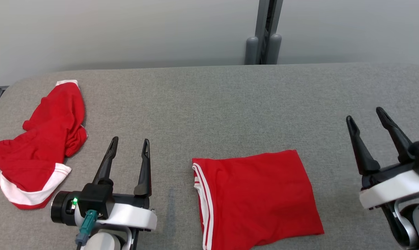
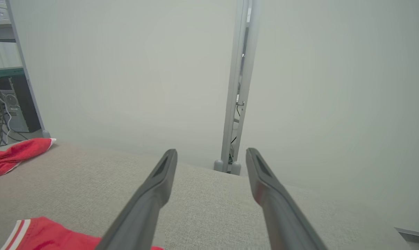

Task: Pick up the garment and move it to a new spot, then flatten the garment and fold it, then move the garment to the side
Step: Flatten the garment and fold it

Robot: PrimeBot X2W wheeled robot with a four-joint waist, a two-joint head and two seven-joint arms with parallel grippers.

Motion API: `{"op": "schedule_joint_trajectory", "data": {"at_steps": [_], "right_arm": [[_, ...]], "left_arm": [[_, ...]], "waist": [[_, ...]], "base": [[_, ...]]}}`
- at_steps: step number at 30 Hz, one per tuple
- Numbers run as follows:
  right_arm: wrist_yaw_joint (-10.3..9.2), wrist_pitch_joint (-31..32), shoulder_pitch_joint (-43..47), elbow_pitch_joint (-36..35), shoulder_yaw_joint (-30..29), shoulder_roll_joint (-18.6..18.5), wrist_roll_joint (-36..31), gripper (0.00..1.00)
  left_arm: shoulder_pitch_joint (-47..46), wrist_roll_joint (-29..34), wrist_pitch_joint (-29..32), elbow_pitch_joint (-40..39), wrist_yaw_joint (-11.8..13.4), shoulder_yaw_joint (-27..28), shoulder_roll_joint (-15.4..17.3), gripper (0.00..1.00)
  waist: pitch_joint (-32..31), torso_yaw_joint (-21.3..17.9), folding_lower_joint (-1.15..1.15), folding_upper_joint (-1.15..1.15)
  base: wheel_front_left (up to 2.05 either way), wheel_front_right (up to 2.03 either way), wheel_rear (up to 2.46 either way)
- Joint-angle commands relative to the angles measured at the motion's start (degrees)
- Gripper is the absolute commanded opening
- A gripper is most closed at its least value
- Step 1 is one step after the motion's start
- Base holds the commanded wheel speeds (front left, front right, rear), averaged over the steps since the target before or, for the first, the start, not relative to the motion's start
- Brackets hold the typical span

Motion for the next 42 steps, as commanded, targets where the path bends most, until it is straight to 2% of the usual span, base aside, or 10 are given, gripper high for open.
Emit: {"op": "schedule_joint_trajectory", "data": {"at_steps": [1,9,20,42], "right_arm": [[0.01,-2.1,1.7,0.6,-1.4,0.8,-1.4,1.0],[0.01,-7.5,6.7,1.6,-6.3,4.9,-5.2,1.0],[0.0,-8.5,10.3,1.9,-8.7,9.3,-6.7,1.0],[0.01,-8.5,10.3,3.2,-8.8,8.9,-6.0,1.0]], "left_arm": [[0.7,-0.5,0.0,-0.4,0.2,0.2,0.2,1.0],[2.7,-1.3,0.0,-0.6,1.7,-0.3,0.2,1.0],[5.9,-1.3,0.0,-1.2,2.6,-1.4,0.2,1.0],[6.0,-2.0,0.0,-0.4,3.1,-3.2,0.2,1.0]], "waist": [[-0.3,-0.4,0.0,0.0],[-0.8,-1.1,0.0,0.0],[-1.6,-1.0,0.0,0.0],[-2.1,0.3,0.0,0.0]], "base": [[0.0,0.0,0.0],[0.0,0.0,0.0],[0.0,0.0,0.0],[0.0,0.0,0.0]]}}
